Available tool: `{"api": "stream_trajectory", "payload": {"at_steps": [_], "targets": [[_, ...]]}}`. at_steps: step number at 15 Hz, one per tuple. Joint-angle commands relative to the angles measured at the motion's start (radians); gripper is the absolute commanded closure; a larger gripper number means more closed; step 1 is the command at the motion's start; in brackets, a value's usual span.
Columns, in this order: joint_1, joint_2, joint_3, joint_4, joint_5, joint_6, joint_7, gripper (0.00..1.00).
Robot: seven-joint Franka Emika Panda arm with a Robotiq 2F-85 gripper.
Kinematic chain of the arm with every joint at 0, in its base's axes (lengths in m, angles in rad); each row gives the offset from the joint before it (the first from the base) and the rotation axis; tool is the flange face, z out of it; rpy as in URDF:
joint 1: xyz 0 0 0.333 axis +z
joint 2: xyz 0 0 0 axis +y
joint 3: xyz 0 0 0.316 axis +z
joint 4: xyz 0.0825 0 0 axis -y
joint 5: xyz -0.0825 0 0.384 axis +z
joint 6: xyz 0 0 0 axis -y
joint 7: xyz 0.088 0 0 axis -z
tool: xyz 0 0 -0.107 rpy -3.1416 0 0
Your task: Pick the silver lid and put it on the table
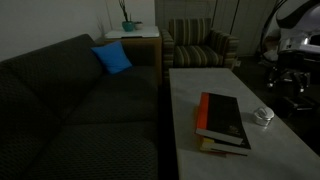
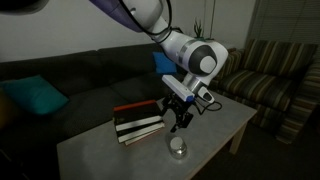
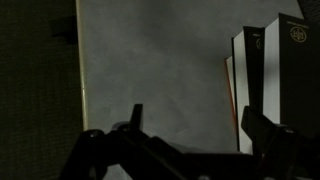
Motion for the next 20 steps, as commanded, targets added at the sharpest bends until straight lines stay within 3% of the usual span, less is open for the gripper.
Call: {"api": "stream_trajectory", "payload": {"at_steps": [1,4,7,8,15,20], "targets": [[0.001,0.002,0.000,-0.001,0.000,0.003,0.000,0.00],[0.005,0.000,-0.001,0.004,0.006,0.011,0.026,0.00],[0.010,0.062,0.003,0.083,0.046,0.049,0.229,0.00],[0.019,0.009,-0.003,-0.017,0.053,0.111,0.281,0.00],[0.030,0.019,-0.041,-0.089,0.072,0.282,0.645,0.00],[0.027,0.020,-0.040,-0.081,0.047,0.254,0.665,0.00]]}}
